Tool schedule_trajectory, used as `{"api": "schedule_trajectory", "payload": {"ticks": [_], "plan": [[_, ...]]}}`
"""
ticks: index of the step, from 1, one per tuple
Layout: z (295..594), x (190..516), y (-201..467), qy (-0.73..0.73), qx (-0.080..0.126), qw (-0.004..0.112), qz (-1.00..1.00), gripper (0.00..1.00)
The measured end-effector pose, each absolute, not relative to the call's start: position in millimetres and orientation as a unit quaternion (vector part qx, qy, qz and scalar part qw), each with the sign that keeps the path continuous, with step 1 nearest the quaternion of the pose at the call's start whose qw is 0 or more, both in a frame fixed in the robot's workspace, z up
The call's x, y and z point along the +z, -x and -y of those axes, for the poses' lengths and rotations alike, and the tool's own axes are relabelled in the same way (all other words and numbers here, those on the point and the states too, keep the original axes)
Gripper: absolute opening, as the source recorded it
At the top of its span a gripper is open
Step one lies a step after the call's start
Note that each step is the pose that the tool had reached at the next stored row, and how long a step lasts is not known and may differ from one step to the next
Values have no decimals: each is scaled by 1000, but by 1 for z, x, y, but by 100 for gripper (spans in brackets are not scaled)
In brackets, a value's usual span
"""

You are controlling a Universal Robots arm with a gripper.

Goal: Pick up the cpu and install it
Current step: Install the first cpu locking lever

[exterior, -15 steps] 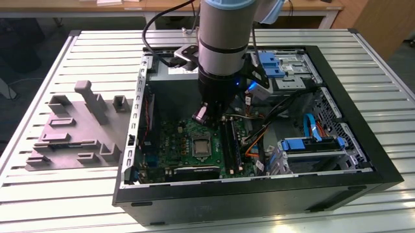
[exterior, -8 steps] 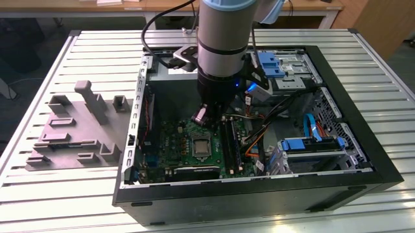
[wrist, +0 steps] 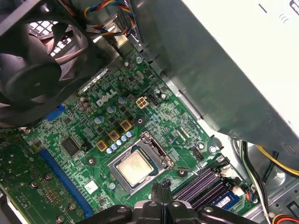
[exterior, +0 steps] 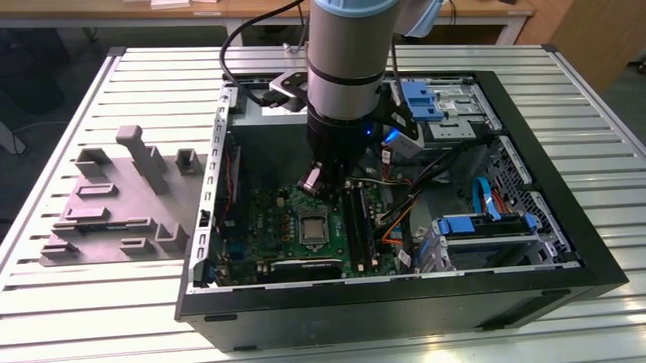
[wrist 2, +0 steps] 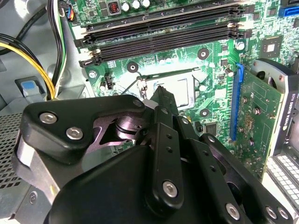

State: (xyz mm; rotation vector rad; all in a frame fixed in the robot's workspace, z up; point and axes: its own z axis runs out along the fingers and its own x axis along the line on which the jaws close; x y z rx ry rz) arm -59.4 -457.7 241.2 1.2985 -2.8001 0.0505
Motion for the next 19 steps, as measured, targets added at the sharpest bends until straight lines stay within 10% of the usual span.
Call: {"api": "schedule_trajectory", "payload": {"ticks": [19], "plan": [[451,246,55,-421,13,25,907,11]]}}
